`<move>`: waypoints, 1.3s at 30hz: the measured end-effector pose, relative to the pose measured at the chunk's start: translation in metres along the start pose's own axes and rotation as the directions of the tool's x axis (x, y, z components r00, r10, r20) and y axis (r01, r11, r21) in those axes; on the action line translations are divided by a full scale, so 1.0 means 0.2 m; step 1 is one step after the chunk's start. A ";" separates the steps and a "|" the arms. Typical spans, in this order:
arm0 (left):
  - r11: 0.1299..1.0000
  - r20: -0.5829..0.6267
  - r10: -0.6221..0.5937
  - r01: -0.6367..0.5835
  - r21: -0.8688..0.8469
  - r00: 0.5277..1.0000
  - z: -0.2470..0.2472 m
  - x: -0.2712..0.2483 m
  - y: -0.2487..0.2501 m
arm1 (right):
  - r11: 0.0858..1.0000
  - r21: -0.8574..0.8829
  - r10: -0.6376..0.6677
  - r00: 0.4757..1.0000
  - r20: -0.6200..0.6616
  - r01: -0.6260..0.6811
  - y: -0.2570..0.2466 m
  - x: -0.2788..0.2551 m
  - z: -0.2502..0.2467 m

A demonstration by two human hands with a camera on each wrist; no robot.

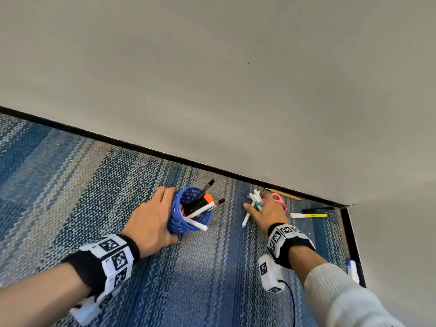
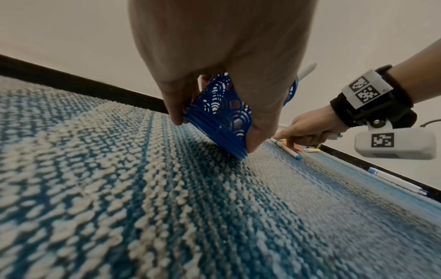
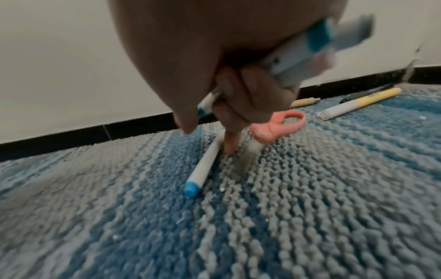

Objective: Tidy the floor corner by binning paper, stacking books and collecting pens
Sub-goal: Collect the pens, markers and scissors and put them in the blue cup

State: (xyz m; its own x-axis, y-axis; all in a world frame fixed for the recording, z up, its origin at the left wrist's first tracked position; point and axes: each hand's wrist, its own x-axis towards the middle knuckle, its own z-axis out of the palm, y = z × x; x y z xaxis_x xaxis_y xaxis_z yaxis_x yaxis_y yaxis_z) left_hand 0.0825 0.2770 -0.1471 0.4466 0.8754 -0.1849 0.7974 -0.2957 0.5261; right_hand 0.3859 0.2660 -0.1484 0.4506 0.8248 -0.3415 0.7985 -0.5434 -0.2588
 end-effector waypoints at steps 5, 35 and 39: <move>1.000 0.003 0.000 0.000 -0.008 1.000 0.01 0.00 -0.01 | 0.955 -0.276 0.145 0.984 0.103 -0.112 -0.03 0.02 0.01; 0.984 0.386 0.123 -0.163 0.072 0.914 -0.08 0.03 0.30 | 0.370 -0.596 -0.609 0.670 0.424 0.713 -0.50 -0.56 -0.24; 0.986 0.392 0.165 -0.161 -0.044 0.905 -0.04 0.06 0.38 | 0.405 -0.554 -0.587 0.672 0.452 0.727 -0.41 -0.57 -0.32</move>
State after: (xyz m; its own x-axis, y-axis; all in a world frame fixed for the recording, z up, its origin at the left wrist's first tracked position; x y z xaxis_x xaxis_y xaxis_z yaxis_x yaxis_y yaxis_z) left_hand 0.1453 0.2676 -0.1025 0.6953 0.5932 -0.4058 0.6963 -0.4160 0.5849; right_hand 0.2945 0.2272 -0.0302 -0.3463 0.8024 -0.4860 0.8725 0.4659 0.1474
